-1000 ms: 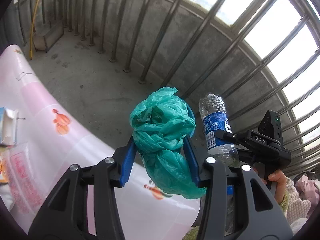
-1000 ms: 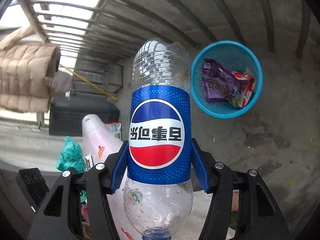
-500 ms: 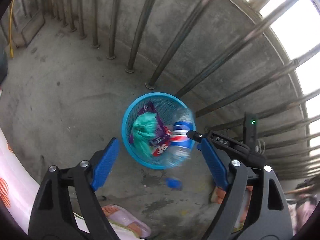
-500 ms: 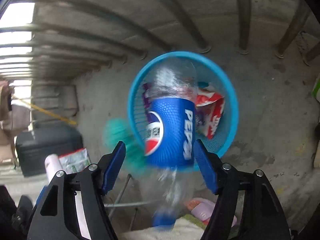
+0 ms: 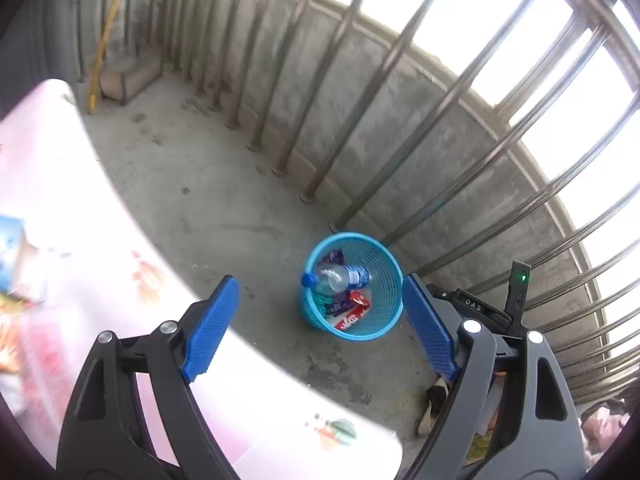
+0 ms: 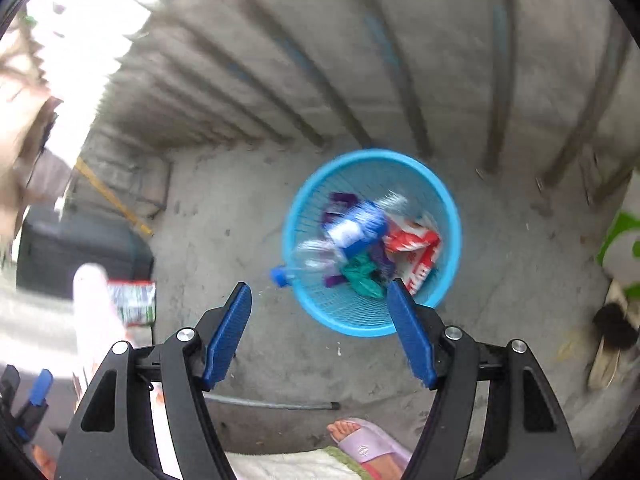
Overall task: Collect trash
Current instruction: 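Return both tools to the table above the remaining trash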
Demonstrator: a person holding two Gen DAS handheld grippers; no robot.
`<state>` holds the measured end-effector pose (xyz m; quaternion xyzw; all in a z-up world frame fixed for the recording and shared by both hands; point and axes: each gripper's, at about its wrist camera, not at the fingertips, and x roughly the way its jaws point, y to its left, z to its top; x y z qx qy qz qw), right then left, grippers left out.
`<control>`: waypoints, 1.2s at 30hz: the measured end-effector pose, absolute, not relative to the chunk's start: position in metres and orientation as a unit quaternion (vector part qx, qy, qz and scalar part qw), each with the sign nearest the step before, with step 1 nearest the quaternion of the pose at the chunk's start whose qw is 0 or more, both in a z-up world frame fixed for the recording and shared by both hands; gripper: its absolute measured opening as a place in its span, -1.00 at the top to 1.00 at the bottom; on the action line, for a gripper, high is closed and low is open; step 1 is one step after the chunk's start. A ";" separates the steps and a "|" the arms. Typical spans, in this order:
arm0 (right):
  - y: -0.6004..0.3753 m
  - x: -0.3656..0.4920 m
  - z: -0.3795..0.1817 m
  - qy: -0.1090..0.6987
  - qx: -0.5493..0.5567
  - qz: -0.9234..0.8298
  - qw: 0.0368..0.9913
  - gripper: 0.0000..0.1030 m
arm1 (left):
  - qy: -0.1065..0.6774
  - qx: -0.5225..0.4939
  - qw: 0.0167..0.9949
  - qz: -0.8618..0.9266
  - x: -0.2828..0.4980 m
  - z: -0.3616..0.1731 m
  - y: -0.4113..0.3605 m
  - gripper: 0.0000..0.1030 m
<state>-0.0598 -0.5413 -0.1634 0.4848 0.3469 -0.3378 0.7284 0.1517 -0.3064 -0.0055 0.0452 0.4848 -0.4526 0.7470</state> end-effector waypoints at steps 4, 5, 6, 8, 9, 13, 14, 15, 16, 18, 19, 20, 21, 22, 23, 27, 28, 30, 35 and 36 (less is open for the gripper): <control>-0.505 -0.033 -0.125 0.356 0.428 -0.302 0.774 -0.33 | 0.436 0.015 0.788 -0.434 0.138 0.028 -0.225 -0.53; -0.492 -0.024 -0.115 0.360 0.415 -0.287 0.785 -0.33 | 0.424 0.011 0.799 -0.425 0.135 0.033 -0.206 -0.53; -0.479 -0.014 -0.105 0.362 0.401 -0.270 0.797 -0.33 | 0.413 0.006 0.811 -0.415 0.132 0.038 -0.185 -0.53; -0.454 0.001 -0.087 0.364 0.377 -0.236 0.818 -0.33 | 0.393 -0.005 0.833 -0.390 0.126 0.046 -0.145 -0.53; -0.441 0.010 -0.078 0.365 0.365 -0.219 0.828 -0.33 | 0.386 -0.012 0.843 -0.375 0.125 0.049 -0.125 -0.53; -0.384 0.048 -0.052 0.371 0.335 -0.142 0.855 -0.33 | 0.365 -0.043 0.877 -0.311 0.122 0.051 -0.049 -0.53; -0.372 0.058 -0.049 0.374 0.331 -0.122 0.858 -0.33 | 0.363 -0.051 0.883 -0.293 0.123 0.049 -0.033 -0.53; -0.358 0.068 -0.043 0.379 0.328 -0.102 0.859 -0.33 | 0.364 -0.062 0.887 -0.279 0.126 0.047 -0.019 -0.53; -0.344 0.080 -0.041 0.386 0.325 -0.081 0.860 -0.33 | 0.366 -0.073 0.889 -0.266 0.129 0.044 -0.003 -0.53; -0.320 0.101 -0.044 0.403 0.321 -0.041 0.856 -0.33 | 0.370 -0.090 0.892 -0.242 0.133 0.035 0.016 -0.53; -0.308 0.109 -0.043 0.410 0.319 -0.027 0.854 -0.33 | 0.372 -0.097 0.893 -0.232 0.136 0.033 0.028 -0.52; -0.299 0.118 -0.044 0.416 0.315 -0.015 0.853 -0.33 | 0.374 -0.104 0.893 -0.226 0.140 0.030 0.035 -0.46; -0.291 0.127 -0.044 0.422 0.311 -0.004 0.852 -0.33 | 0.375 -0.113 0.893 -0.222 0.145 0.028 0.041 -0.43; -0.283 0.135 -0.043 0.426 0.307 0.004 0.851 -0.33 | 0.375 -0.121 0.893 -0.218 0.150 0.027 0.046 -0.41; -0.276 0.142 -0.041 0.429 0.302 0.010 0.851 -0.33 | 0.374 -0.128 0.894 -0.212 0.155 0.025 0.050 -0.35; -0.258 0.184 -0.023 0.422 0.281 0.034 0.861 -0.33 | 0.369 -0.155 0.895 -0.195 0.181 0.019 0.067 -0.24; -0.255 0.198 -0.020 0.420 0.279 0.042 0.862 -0.37 | 0.370 -0.163 0.894 -0.192 0.188 0.017 0.070 -0.22; -0.252 0.230 -0.019 0.420 0.276 0.050 0.863 -0.45 | 0.375 -0.175 0.891 -0.188 0.204 0.011 0.073 -0.15; -0.245 0.316 -0.035 0.441 0.254 0.053 0.859 -0.51 | 0.404 -0.197 0.875 -0.179 0.245 -0.011 0.076 0.06; -0.244 0.332 -0.041 0.449 0.251 0.045 0.856 -0.51 | 0.409 -0.201 0.872 -0.178 0.253 -0.016 0.077 0.12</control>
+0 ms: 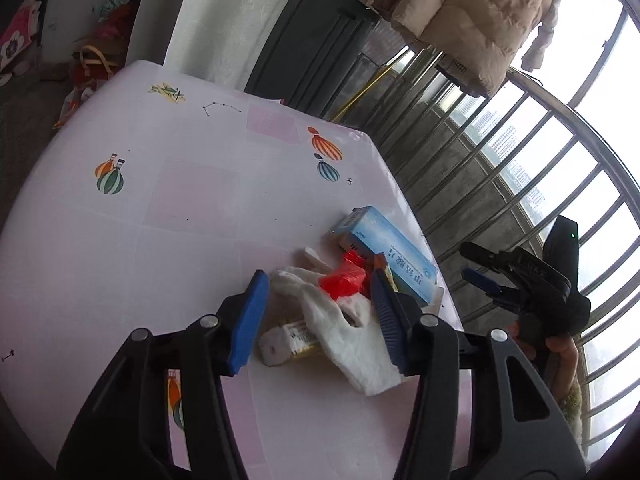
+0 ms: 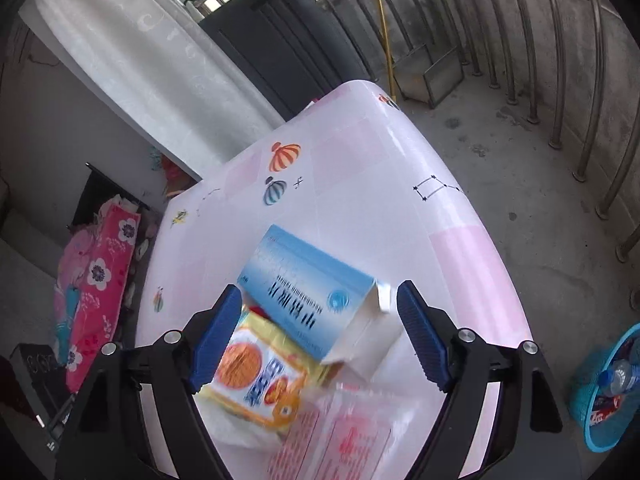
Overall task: Collect trash
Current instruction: 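Return both tools to the table above the remaining trash, then grasp the yellow Enaak snack packet with the left tool while the right tool grasps the clear plastic bag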
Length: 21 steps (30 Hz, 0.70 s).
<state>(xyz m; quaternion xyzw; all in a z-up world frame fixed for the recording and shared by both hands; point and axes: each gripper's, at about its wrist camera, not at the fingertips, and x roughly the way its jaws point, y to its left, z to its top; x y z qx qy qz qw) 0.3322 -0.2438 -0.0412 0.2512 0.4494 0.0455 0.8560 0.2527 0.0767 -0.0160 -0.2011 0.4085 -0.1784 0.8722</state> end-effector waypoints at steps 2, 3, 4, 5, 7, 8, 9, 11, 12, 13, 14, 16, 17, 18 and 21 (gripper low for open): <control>-0.240 0.359 -0.055 0.466 0.243 0.053 0.849 -0.51 | 0.421 -0.209 0.865 -0.176 0.266 -0.027 0.075 0.22; -0.238 0.369 -0.061 0.474 0.238 0.051 0.846 -0.51 | 0.427 -0.214 0.860 -0.177 0.270 -0.032 0.074 0.31; -0.236 0.379 -0.068 0.485 0.232 0.051 0.842 -0.51 | 0.433 -0.218 0.856 -0.179 0.275 -0.038 0.073 0.35; -0.233 0.387 -0.076 0.499 0.227 0.055 0.834 -0.51 | 0.439 -0.220 0.852 -0.179 0.277 -0.044 0.072 0.40; -0.224 0.393 -0.088 0.520 0.223 0.069 0.822 -0.51 | 0.454 -0.222 0.842 -0.187 0.281 -0.055 0.069 0.50; -0.217 0.390 -0.087 0.520 0.211 0.081 0.824 -0.51 | 0.461 -0.222 0.838 -0.190 0.280 -0.059 0.069 0.54; -0.209 0.387 -0.087 0.524 0.199 0.098 0.822 -0.51 | 0.467 -0.221 0.834 -0.193 0.280 -0.063 0.069 0.55; -0.192 0.380 -0.087 0.535 0.182 0.125 0.815 -0.51 | 0.468 -0.228 0.829 -0.204 0.275 -0.065 0.071 0.55; -0.183 0.374 -0.087 0.539 0.170 0.133 0.814 -0.51 | 0.470 -0.230 0.826 -0.208 0.271 -0.064 0.074 0.55; -0.174 0.368 -0.087 0.543 0.156 0.140 0.813 -0.51 | 0.472 -0.232 0.824 -0.210 0.268 -0.065 0.076 0.55; -0.165 0.362 -0.087 0.547 0.143 0.144 0.812 -0.51 | 0.474 -0.233 0.822 -0.211 0.263 -0.065 0.079 0.56; -0.149 0.349 -0.086 0.554 0.121 0.148 0.811 -0.51 | 0.477 -0.232 0.821 -0.213 0.255 -0.065 0.083 0.57; -0.140 0.341 -0.086 0.557 0.115 0.156 0.808 -0.51 | 0.479 -0.231 0.820 -0.212 0.250 -0.064 0.086 0.57; -0.134 0.335 -0.086 0.559 0.113 0.162 0.805 -0.51 | 0.481 -0.231 0.819 -0.212 0.244 -0.064 0.089 0.58; -0.112 0.312 -0.084 0.562 0.090 0.173 0.804 -0.51 | 0.487 -0.230 0.816 -0.211 0.226 -0.064 0.097 0.62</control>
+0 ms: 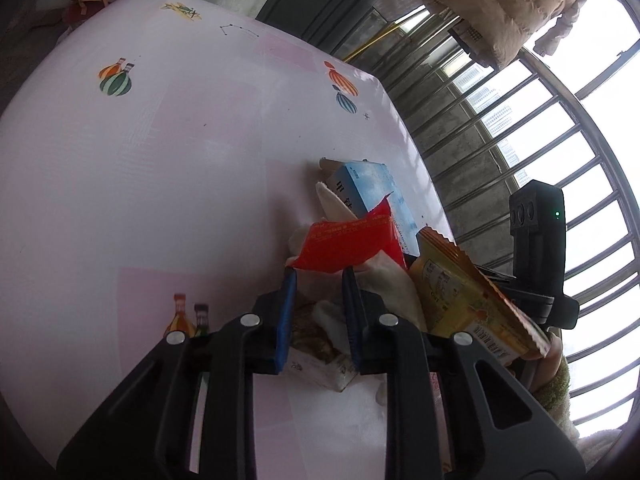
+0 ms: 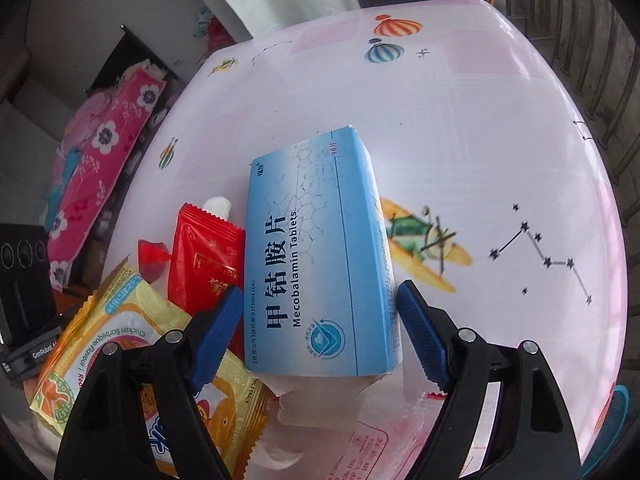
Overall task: Collect trash
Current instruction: 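Grasp the yellow Enaak snack packet with the left tool while the right tool grasps the clear plastic bag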
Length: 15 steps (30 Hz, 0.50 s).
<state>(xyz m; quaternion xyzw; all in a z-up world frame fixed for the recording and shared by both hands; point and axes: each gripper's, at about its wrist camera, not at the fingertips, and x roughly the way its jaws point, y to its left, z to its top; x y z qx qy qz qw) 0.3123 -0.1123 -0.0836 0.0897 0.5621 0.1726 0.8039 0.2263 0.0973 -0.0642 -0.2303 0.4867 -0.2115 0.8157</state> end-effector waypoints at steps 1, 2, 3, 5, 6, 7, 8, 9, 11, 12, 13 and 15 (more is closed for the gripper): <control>-0.106 0.305 -0.083 0.563 0.080 0.173 0.805 -0.51 | 0.488 -0.230 0.815 -0.212 0.220 -0.064 0.100 0.62; -0.100 0.297 -0.083 0.564 0.069 0.174 0.805 -0.51 | 0.490 -0.229 0.814 -0.212 0.214 -0.064 0.103 0.62; -0.097 0.290 -0.083 0.565 0.063 0.176 0.803 -0.51 | 0.492 -0.228 0.813 -0.211 0.207 -0.064 0.106 0.62; -0.086 0.276 -0.082 0.570 0.057 0.188 0.798 -0.51 | 0.496 -0.225 0.812 -0.209 0.190 -0.063 0.111 0.62; -0.081 0.269 -0.082 0.573 0.055 0.196 0.793 -0.51 | 0.498 -0.223 0.812 -0.207 0.181 -0.064 0.114 0.63; -0.076 0.261 -0.081 0.577 0.052 0.204 0.789 -0.51 | 0.497 -0.220 0.813 -0.207 0.172 -0.063 0.117 0.62; -0.072 0.256 -0.080 0.580 0.049 0.209 0.786 -0.51 | 0.497 -0.218 0.814 -0.208 0.164 -0.062 0.120 0.63; -0.068 0.249 -0.079 0.584 0.048 0.215 0.782 -0.51 | 0.496 -0.218 0.814 -0.210 0.156 -0.060 0.123 0.63; -0.067 0.239 -0.073 0.582 0.049 0.222 0.781 -0.51 | 0.494 -0.212 0.819 -0.201 0.143 -0.056 0.128 0.63; -0.069 0.234 -0.068 0.577 0.055 0.224 0.784 -0.51 | 0.490 -0.210 0.823 -0.197 0.140 -0.054 0.131 0.62; -0.075 0.230 -0.061 0.570 0.063 0.222 0.788 -0.51 | 0.486 -0.208 0.827 -0.191 0.135 -0.051 0.135 0.62; -0.091 0.225 -0.043 0.555 0.085 0.210 0.800 -0.51 | 0.474 -0.207 0.836 -0.184 0.129 -0.043 0.141 0.61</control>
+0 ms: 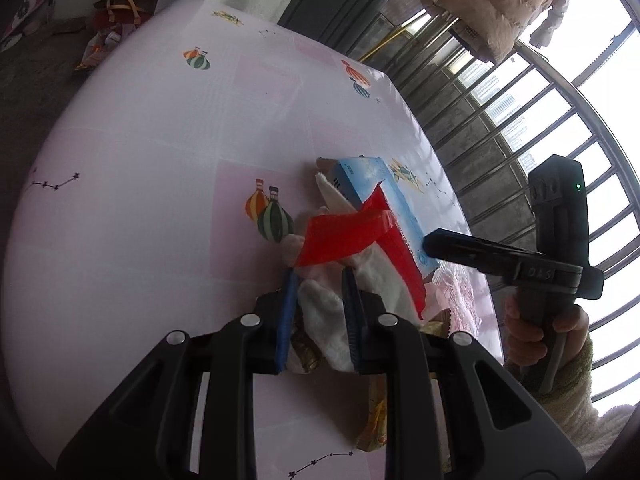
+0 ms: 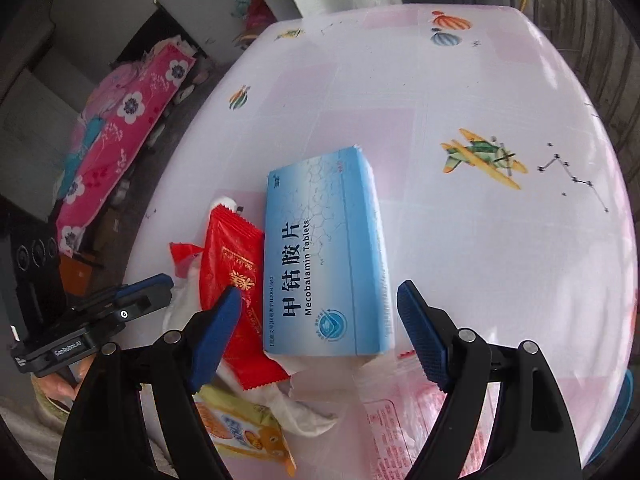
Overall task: Collect trash
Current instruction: 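Grasp the yellow Enaak snack packet with the left tool while the right tool grasps the clear plastic bag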
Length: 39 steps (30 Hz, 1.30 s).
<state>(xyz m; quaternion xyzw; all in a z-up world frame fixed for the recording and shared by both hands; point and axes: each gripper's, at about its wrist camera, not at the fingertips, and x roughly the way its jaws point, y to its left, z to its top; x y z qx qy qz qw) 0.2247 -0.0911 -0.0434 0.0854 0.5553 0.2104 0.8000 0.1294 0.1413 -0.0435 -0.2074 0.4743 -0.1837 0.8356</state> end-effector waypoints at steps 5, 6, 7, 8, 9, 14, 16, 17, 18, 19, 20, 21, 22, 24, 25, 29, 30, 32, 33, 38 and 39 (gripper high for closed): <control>-0.149 0.195 0.004 0.501 0.137 0.164 0.839 -0.51 | 0.433 -0.189 0.859 -0.199 0.113 -0.012 0.146 0.56; -0.159 0.187 0.009 0.495 0.142 0.153 0.844 -0.51 | 0.428 -0.185 0.860 -0.206 0.110 -0.007 0.145 0.53; -0.168 0.177 0.011 0.492 0.148 0.138 0.847 -0.51 | 0.426 -0.184 0.860 -0.215 0.105 -0.004 0.144 0.48; -0.177 0.167 0.010 0.491 0.156 0.123 0.848 -0.51 | 0.427 -0.183 0.857 -0.225 0.101 -0.002 0.143 0.42; -0.183 0.159 0.008 0.492 0.164 0.110 0.848 -0.51 | 0.431 -0.181 0.852 -0.237 0.097 -0.002 0.141 0.37; -0.196 0.121 -0.025 0.511 0.192 0.062 0.835 -0.51 | 0.464 -0.170 0.821 -0.286 0.068 -0.016 0.129 0.21; -0.196 0.113 -0.037 0.516 0.188 0.041 0.835 -0.51 | 0.479 -0.161 0.807 -0.306 0.061 -0.026 0.120 0.07; -0.197 0.110 -0.042 0.519 0.181 0.023 0.835 -0.51 | 0.488 -0.154 0.801 -0.310 0.060 -0.031 0.115 0.02; -0.198 0.109 -0.047 0.521 0.178 0.012 0.835 -0.51 | 0.496 -0.149 0.796 -0.313 0.059 -0.037 0.110 0.01; -0.199 0.109 -0.051 0.520 0.179 0.003 0.835 -0.51 | 0.502 -0.149 0.791 -0.315 0.060 -0.043 0.105 0.01; -0.199 0.110 -0.054 0.520 0.181 -0.003 0.835 -0.51 | 0.510 -0.147 0.788 -0.313 0.062 -0.049 0.101 0.01; -0.200 0.111 -0.057 0.519 0.184 -0.006 0.835 -0.51 | 0.515 -0.143 0.786 -0.309 0.064 -0.054 0.096 0.01; -0.199 0.113 -0.060 0.516 0.183 -0.008 0.836 -0.51 | 0.516 -0.136 0.788 -0.308 0.066 -0.057 0.091 0.01; -0.198 0.118 -0.065 0.512 0.170 -0.016 0.842 -0.51 | 0.514 -0.114 0.796 -0.299 0.068 -0.061 0.082 0.01; -0.196 0.120 -0.066 0.512 0.159 -0.019 0.844 -0.51 | 0.514 -0.102 0.799 -0.293 0.070 -0.063 0.078 0.03; -0.182 0.125 -0.071 0.513 0.125 0.004 0.849 -0.51 | 0.515 -0.060 0.812 -0.267 0.069 -0.065 0.065 0.23; -0.177 0.124 -0.072 0.513 0.110 0.007 0.851 -0.51 | 0.515 -0.055 0.813 -0.265 0.068 -0.065 0.062 0.27; -0.166 0.121 -0.073 0.513 0.075 0.013 0.855 -0.48 | 0.515 -0.041 0.816 -0.259 0.066 -0.066 0.057 0.41; -0.161 0.119 -0.074 0.513 0.064 0.017 0.856 -0.46 | 0.513 -0.035 0.818 -0.258 0.065 -0.066 0.056 0.46; -0.143 0.109 -0.075 0.505 0.012 0.019 0.863 -0.12 | 0.508 -0.014 0.825 -0.247 0.064 -0.063 0.053 0.62; -0.139 0.109 -0.075 0.504 0.003 0.017 0.863 -0.09 | 0.508 -0.013 0.825 -0.246 0.064 -0.061 0.057 0.63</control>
